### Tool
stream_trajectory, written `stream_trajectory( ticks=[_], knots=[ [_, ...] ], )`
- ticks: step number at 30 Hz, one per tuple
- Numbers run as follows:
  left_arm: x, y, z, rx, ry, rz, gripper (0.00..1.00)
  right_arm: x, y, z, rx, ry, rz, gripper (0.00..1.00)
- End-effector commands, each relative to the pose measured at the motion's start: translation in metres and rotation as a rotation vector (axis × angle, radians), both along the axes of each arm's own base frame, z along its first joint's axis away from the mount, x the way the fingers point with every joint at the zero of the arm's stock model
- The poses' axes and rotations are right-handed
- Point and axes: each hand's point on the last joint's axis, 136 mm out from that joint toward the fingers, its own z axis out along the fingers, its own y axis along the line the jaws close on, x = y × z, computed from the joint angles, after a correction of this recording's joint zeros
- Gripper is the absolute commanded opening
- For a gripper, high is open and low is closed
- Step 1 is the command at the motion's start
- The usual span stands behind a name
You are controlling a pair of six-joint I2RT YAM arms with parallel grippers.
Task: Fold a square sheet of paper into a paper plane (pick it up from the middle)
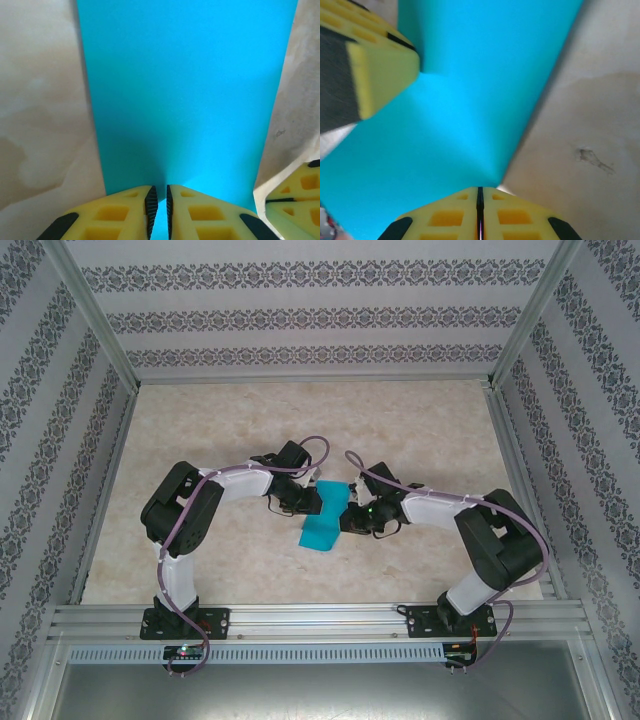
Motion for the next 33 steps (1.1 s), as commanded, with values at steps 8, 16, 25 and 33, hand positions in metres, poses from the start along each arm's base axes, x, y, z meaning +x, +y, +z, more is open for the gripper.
stream_trajectory(
  ticks=[8, 16, 25, 33],
  knots=[
    [-0.045, 0.047, -0.054, 0.248, 0.172, -0.001, 0.21, 0.026, 0.03, 0.012, 0.034, -0.013, -0.002, 0.1],
    [-0.045, 0.045, -0.057, 0.244, 0.176, -0.005, 0.21, 0.004, 0.035, -0.012, 0.012, 0.049, 0.056, 0.1],
    [-0.044, 0.046, -0.06, 0.252, 0.182, -0.015, 0.21, -0.027, 0.017, -0.027, -0.037, 0.087, 0.093, 0.09],
    [-0.045, 0.047, -0.062, 0.257, 0.188, -0.02, 0.21, -0.051, 0.003, -0.034, -0.048, 0.119, 0.096, 0.09]
  ],
)
